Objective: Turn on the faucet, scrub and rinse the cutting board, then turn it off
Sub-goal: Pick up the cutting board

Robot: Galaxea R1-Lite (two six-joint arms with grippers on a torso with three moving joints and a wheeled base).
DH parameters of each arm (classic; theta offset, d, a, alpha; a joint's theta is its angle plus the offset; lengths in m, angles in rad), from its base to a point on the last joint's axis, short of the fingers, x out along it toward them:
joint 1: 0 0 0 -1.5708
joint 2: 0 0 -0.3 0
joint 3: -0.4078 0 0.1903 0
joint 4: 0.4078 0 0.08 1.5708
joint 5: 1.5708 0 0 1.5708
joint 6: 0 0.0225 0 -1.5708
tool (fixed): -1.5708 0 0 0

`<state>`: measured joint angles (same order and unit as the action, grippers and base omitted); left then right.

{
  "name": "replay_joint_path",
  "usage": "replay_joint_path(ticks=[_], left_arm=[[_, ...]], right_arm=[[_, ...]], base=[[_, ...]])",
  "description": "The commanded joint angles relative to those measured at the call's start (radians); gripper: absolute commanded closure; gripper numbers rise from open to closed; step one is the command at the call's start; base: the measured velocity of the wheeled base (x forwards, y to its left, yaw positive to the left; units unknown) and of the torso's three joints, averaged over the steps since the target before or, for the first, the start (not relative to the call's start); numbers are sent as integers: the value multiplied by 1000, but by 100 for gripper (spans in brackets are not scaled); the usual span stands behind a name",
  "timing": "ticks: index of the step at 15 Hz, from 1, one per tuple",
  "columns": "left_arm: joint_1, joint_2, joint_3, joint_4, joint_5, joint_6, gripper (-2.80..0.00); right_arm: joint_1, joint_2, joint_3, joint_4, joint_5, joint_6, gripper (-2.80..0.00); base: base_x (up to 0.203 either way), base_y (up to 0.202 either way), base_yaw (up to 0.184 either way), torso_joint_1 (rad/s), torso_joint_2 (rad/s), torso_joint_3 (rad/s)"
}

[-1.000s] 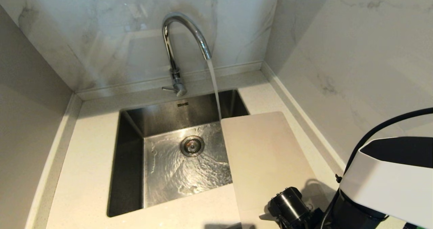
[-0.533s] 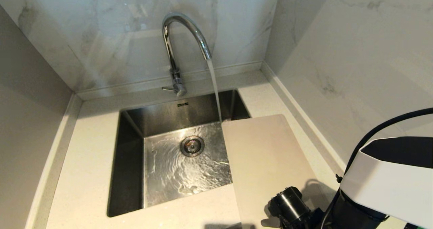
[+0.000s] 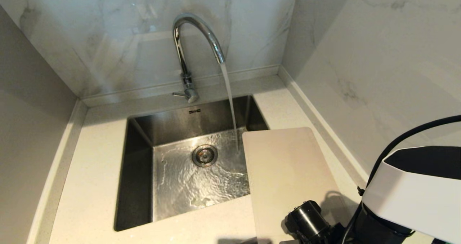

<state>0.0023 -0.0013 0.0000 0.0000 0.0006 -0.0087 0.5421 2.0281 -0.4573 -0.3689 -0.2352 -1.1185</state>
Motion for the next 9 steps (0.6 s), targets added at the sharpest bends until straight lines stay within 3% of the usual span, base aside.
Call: replay_joint_path(ticks=[1, 6, 9], left_arm=[[-1, 1, 2, 0, 1, 0, 0], [-1, 0, 2, -2, 1, -2, 0], [0, 0, 2, -2, 1, -2, 0]], right_arm=[[0, -67, 9, 0, -18, -8, 0], [0, -281, 38, 13, -21, -58, 0], [-2, -438, 55, 90, -20, -66, 0]], base=[[0, 0, 0, 0, 0, 0], [0, 0, 0, 0, 0, 0], [0, 0, 0, 0, 0, 0]])
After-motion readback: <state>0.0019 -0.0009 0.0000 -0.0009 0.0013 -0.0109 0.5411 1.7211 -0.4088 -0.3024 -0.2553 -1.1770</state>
